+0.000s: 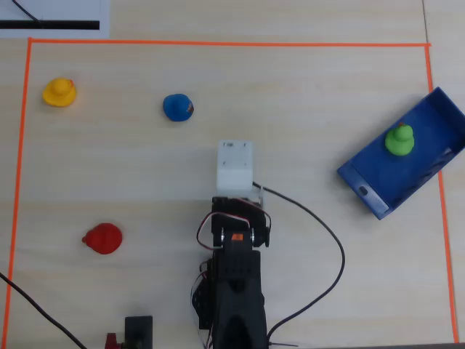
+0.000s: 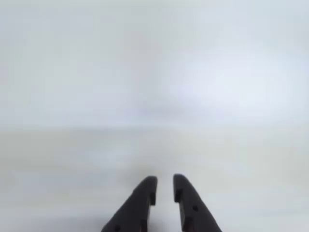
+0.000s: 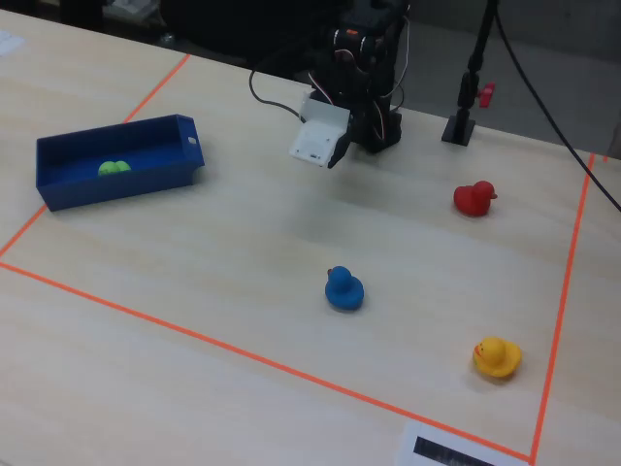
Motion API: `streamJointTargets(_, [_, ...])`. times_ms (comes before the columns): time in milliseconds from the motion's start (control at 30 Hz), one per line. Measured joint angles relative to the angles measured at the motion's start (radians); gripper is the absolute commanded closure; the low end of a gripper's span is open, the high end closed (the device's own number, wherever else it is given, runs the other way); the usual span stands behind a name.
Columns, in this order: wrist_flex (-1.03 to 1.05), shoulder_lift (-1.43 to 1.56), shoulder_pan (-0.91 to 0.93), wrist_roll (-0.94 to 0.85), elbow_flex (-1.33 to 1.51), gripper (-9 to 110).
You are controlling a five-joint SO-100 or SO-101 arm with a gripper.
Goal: Grasp green duck and put it into box.
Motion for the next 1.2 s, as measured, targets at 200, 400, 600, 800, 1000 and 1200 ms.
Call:
streamJointTargets(200, [0.048, 0.276, -0.054, -0.023, 0.198, 101])
streamJointTargets(400, [0.043, 0.365, -0.089, -0.044, 0.295, 101])
streamJointTargets(600, [0.041, 0.397, -0.117, -0.048, 0.328, 101])
streamJointTargets(800, [0.038, 0.399, -0.121, -0.048, 0.351, 99])
streamJointTargets(1000, [0.034, 0.399, -0.121, -0.048, 0.356, 97])
streamJointTargets(1200, [0.034, 0.399, -0.121, -0.048, 0.356, 97])
